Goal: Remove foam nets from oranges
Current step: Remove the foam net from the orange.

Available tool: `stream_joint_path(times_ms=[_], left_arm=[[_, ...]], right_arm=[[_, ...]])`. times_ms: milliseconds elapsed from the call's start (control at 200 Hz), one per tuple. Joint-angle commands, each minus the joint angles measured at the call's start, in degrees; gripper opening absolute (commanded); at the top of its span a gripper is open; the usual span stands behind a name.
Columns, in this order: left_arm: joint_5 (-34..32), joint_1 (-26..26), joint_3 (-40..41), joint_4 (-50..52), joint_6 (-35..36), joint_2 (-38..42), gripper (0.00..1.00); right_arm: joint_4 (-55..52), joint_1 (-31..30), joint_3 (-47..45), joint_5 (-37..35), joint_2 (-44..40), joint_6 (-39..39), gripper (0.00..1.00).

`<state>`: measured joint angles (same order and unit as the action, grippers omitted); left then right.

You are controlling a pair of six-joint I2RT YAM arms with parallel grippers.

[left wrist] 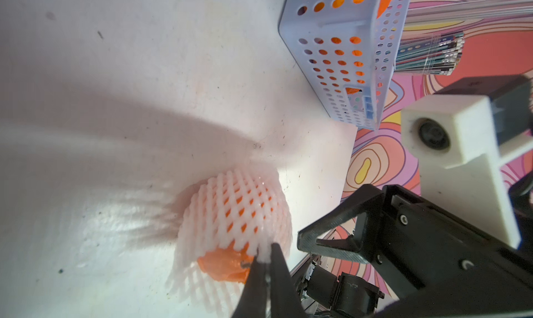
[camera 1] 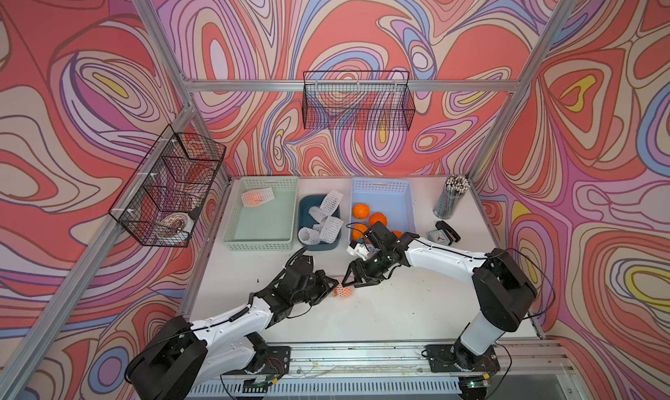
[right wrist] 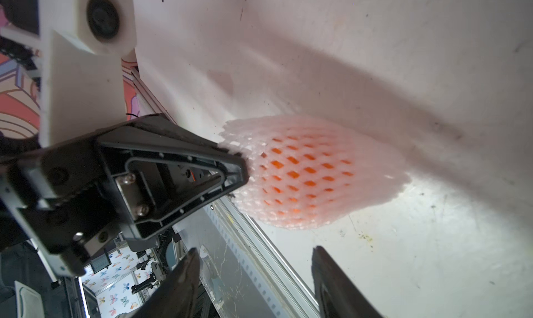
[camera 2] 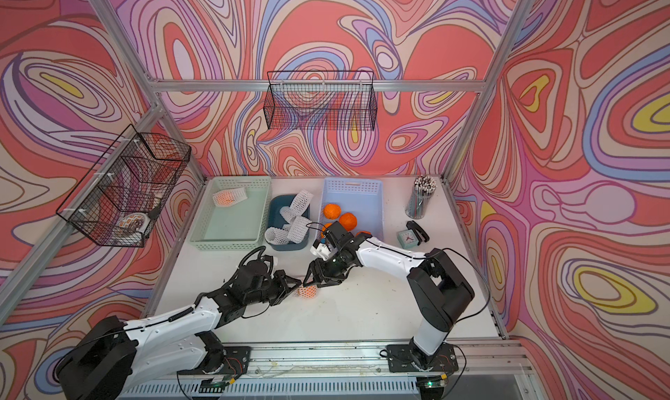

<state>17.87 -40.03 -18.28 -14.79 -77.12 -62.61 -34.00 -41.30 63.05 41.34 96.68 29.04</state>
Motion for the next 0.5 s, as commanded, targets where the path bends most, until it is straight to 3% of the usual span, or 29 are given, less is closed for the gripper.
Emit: stream_joint_path(times_ms=[0,376,496], left_arm=[[0.73,-0.03,-2.23,-0.86,-1.10,-0.16,0.07],[1.39,-0.31,-1.52,-0.51,-1.86,-0.78,0.06],[0.21,-0.31,-0.35,0.57,-2.72,1.20,0.12]], right_arm=[[-5.03,-1.76,2.90,-6.06,0.06,-3.20,0.63],[-6.06,-6.69,5.36,-18.96,0.88,-5.03,0.67],[-3.05,-7.65,4.89,-20.64,1.39,-4.54,0.68]])
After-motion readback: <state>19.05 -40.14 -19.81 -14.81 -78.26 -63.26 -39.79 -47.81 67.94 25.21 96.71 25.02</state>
